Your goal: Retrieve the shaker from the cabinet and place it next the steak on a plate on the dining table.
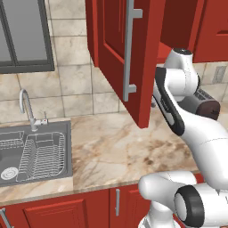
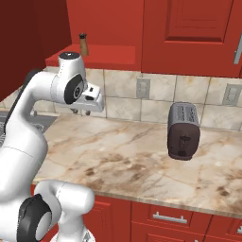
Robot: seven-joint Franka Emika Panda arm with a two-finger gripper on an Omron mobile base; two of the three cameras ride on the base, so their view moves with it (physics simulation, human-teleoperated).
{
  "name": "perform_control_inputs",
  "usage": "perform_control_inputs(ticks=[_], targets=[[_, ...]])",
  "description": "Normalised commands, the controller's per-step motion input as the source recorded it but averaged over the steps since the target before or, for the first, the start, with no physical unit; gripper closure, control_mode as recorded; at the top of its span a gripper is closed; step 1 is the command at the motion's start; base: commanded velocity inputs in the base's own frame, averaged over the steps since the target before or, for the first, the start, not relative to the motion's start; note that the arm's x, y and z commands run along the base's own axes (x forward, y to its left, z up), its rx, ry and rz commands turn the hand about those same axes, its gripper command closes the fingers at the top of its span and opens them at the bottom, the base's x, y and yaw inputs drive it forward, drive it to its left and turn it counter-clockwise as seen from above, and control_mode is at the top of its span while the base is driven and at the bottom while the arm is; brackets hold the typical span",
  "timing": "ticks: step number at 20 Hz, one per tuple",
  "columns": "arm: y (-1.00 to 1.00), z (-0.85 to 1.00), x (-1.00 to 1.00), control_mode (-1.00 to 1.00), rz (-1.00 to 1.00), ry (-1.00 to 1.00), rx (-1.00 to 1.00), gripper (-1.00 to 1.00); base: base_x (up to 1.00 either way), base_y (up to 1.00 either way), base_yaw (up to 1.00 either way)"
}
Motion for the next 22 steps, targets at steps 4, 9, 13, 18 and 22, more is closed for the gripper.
perform_control_inputs(ticks=[4,9,13,18,22], targets=[[0.06,0.0,-0.28,-1.0,0.01,-0.02,-0.01,-1.0,0.0,0.0,0.0],[0.0,-0.06,-0.63,-1.0,0.0,0.0,0.0,-1.0,0.0,0.0,0.0],[0.0,0.13,-0.55,-1.0,0.05,-0.25,-0.01,-1.0,0.0,0.0,0.0],[0.0,0.46,-0.33,-1.0,0.12,-0.28,0.0,-1.0,0.0,0.0,0.0],[0.0,0.39,-0.13,-1.0,0.09,-0.31,0.0,-1.0,0.0,0.0,0.0]])
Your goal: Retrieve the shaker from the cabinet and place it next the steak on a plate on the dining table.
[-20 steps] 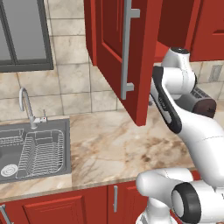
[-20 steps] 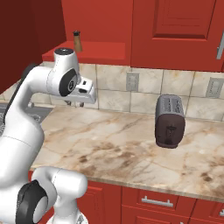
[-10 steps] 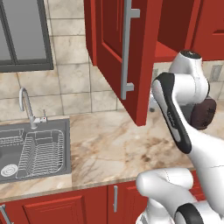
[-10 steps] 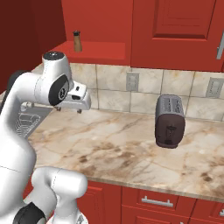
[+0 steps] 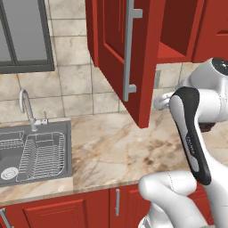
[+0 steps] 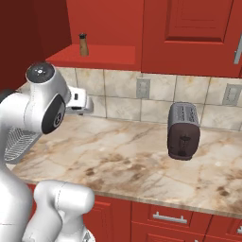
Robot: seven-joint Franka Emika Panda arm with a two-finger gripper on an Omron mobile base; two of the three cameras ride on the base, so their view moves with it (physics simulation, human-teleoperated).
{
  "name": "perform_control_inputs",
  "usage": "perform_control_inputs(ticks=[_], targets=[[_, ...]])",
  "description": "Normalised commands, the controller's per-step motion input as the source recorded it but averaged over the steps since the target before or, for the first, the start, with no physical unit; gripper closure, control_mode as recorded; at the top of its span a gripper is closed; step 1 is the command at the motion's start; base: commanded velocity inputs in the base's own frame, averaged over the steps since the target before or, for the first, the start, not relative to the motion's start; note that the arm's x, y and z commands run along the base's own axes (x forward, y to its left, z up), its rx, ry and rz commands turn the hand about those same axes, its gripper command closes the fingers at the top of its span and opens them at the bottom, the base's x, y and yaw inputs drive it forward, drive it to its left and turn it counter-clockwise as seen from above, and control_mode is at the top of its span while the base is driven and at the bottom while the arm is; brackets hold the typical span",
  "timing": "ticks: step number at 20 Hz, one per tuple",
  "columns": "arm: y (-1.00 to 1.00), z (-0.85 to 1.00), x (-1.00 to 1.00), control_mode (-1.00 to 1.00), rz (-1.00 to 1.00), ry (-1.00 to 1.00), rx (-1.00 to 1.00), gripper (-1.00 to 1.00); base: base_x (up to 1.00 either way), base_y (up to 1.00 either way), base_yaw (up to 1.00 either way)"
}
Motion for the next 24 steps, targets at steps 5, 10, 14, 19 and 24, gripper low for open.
perform_control_inputs(ticks=[5,10,14,19,24], targets=[[0.0,0.42,0.0,-1.0,0.06,-0.26,0.0,-1.0,0.0,0.0,0.0],[0.0,0.43,0.0,-1.0,0.07,-0.31,0.0,-1.0,0.0,0.0,0.0],[0.0,0.42,0.01,-1.0,0.02,-0.27,0.0,-1.0,0.0,0.0,0.0],[0.0,0.47,0.03,-1.0,0.0,-0.15,0.0,-1.0,0.0,0.0,0.0],[0.0,0.56,0.06,-1.0,0.0,-0.04,0.01,-1.0,0.0,0.0,0.0]])
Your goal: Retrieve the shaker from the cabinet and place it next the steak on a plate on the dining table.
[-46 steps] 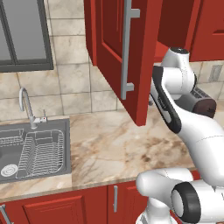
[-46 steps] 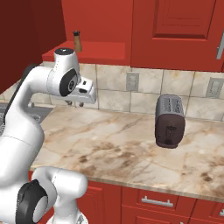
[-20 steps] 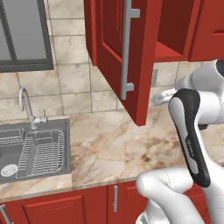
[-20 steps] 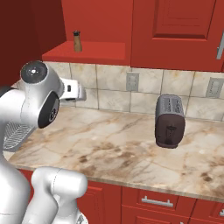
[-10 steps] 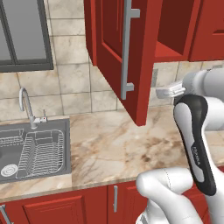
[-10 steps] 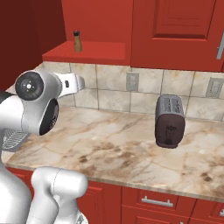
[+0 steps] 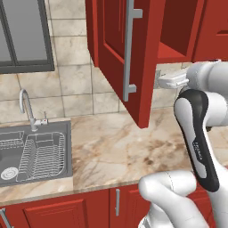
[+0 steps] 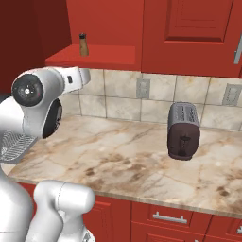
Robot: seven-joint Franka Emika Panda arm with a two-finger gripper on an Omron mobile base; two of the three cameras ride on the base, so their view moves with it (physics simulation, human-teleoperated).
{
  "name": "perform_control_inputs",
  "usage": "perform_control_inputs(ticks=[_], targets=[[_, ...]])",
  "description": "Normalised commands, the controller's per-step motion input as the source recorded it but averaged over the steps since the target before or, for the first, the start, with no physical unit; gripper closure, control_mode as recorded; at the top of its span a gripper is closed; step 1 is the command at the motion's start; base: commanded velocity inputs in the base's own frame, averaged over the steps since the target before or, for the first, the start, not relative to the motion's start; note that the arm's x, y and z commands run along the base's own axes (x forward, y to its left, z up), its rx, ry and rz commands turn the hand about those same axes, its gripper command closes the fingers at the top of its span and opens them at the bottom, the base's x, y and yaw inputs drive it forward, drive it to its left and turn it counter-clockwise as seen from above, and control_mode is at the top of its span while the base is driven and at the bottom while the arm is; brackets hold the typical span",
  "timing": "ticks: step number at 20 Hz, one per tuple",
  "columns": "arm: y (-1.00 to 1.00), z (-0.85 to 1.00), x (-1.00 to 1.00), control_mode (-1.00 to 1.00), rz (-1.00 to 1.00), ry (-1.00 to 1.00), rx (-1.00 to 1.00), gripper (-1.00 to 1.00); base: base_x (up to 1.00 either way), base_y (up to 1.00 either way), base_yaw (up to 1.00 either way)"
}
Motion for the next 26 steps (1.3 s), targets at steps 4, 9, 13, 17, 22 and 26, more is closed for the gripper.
perform_control_inputs(ticks=[4,9,13,17,22,26], targets=[[0.0,0.5,0.13,-1.0,0.02,0.0,0.06,-1.0,0.0,0.0,0.0],[0.07,0.49,0.18,-1.0,0.04,0.0,0.04,-1.0,0.0,0.0,0.0],[0.21,0.33,0.18,-1.0,0.01,-0.02,0.01,-1.0,0.0,0.0,0.0],[0.19,0.16,0.1,-1.0,0.0,-0.08,0.0,-1.0,0.0,0.0,0.0],[0.17,0.0,0.25,-1.0,-0.06,-0.08,0.0,-1.0,0.0,0.0,0.0],[0.11,0.0,0.46,-1.0,-0.08,-0.03,0.0,-1.0,0.0,0.0,0.0]])
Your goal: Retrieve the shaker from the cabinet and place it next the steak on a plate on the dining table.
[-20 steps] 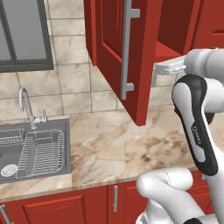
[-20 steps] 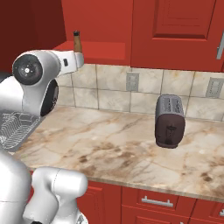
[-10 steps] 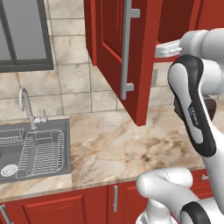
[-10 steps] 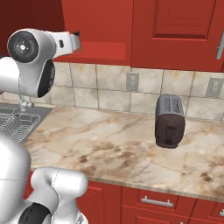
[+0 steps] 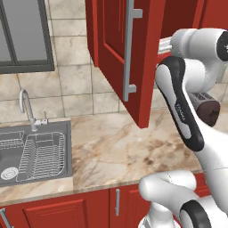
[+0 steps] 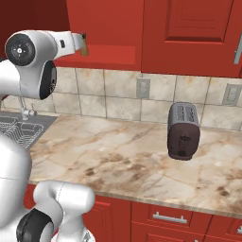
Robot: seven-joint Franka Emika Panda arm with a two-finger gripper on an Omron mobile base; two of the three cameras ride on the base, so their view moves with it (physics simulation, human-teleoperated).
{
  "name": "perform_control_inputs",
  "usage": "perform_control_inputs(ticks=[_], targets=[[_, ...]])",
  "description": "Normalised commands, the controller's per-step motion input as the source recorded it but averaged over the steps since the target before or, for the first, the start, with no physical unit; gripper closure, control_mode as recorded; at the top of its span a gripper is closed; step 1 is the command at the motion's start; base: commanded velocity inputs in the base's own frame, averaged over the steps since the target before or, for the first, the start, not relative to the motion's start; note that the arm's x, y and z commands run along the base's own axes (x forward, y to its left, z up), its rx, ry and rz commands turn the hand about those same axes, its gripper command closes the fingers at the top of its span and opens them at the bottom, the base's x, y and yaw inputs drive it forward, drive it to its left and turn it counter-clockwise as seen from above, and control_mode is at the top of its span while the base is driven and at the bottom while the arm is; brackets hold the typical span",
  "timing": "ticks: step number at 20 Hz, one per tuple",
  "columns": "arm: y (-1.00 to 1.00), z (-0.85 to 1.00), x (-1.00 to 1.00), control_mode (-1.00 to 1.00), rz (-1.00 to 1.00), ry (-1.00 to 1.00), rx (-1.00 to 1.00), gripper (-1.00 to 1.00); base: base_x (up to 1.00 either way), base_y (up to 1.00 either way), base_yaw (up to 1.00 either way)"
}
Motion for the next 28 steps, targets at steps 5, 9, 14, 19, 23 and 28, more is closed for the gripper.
perform_control_inputs(ticks=[5,9,14,19,23,28], targets=[[0.0,0.0,0.28,-1.0,-0.11,0.0,0.0,-1.0,0.0,0.0,0.0],[0.0,0.0,0.25,-1.0,-0.1,0.0,0.0,-1.0,0.0,0.0,0.0],[-0.01,0.0,0.28,-1.0,-0.01,0.02,0.03,-1.0,0.0,0.0,0.0],[-0.18,0.0,0.14,-1.0,0.07,0.05,0.11,-1.0,0.0,0.0,0.0],[0.0,0.0,0.31,-1.0,0.11,0.06,0.04,-1.0,0.0,0.0,0.0],[0.09,0.0,0.3,-1.0,0.09,0.0,0.0,-1.0,0.0,0.0,0.0]])
